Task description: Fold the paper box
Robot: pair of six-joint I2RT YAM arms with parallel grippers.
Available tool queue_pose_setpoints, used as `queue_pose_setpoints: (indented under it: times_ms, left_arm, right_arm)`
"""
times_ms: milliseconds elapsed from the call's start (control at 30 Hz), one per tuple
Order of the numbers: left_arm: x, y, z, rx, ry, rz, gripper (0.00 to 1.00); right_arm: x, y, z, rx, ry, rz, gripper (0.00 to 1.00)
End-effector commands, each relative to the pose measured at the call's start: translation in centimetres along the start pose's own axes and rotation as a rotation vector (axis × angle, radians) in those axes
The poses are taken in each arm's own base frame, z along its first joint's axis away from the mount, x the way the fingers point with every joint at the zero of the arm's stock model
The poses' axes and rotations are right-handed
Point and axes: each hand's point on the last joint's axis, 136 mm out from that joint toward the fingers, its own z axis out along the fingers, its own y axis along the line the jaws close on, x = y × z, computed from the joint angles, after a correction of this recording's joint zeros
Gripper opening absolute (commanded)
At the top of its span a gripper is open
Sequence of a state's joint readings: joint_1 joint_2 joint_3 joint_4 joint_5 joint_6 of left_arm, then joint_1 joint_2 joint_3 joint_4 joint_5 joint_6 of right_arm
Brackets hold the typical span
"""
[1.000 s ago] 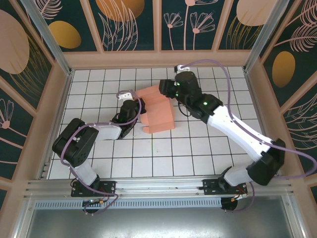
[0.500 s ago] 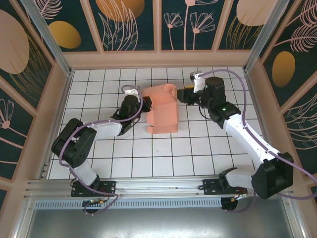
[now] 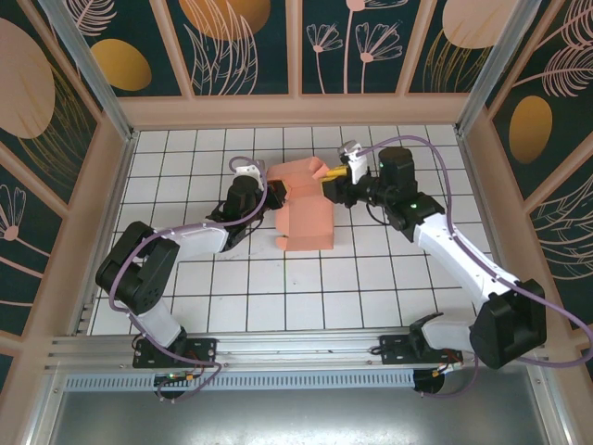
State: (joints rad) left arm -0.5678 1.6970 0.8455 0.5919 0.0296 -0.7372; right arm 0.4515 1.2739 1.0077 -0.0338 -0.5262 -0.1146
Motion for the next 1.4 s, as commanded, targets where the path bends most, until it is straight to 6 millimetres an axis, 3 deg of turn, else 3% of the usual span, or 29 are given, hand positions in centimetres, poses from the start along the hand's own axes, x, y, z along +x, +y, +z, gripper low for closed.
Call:
queue_pose_setpoints:
  times_ms: [0, 133, 367, 533, 600, 700, 1033, 1200, 1367]
  left_arm:
    - [-1.8, -2.0, -0.5, 0.054, -0.033, -0.002, 0.0]
    - [-1.8, -1.9, -0.6, 0.051, -0.034, -0.007, 0.0]
    - [-2.1, -2.2, -0.9, 0.056, -0.042, -0.005, 0.0]
    - [-2.2, -2.5, -0.8, 0.07, -0.04, -0.006, 0.0]
    - [-2.3, -2.6, -0.8, 0.075, -0.042, -0.008, 0.0]
    - [-2.4, -2.8, -0.9, 0.084, -0.042, -0.028, 0.0]
    - [-3.4, -4.6, -0.7, 0.139, -0.004, -0.122, 0.0]
    - [-4.1, -5.9, -1.2, 0.199, 0.025, -0.156, 0.0]
    - [-3.7, -6.6, -1.6, 0.254, 0.087, -0.156, 0.0]
  right_arm:
    - [0.0, 0.9, 0.6, -0.04, 0.025, -0.051, 0.36]
    - [-0.1, 1.4, 0.1, -0.043, 0.032, -0.095, 0.38]
    - [-2.4, 0.8, -3.6, 0.029, -0.098, -0.132, 0.46]
    - [-3.0, -1.7, -4.4, 0.092, -0.136, -0.047, 0.47]
    - [-2.6, -2.6, -4.0, 0.105, -0.11, -0.019, 0.46]
    - [-1.4, -2.1, -3.1, 0.051, -0.059, -0.046, 0.48]
    - [3.8, 1.0, -2.6, -0.031, -0.045, -0.029, 0.75]
    - [6.0, -0.2, -2.7, 0.056, -0.008, -0.015, 0.75]
    - [6.1, -2.2, -3.6, 0.162, -0.027, -0.016, 0.72]
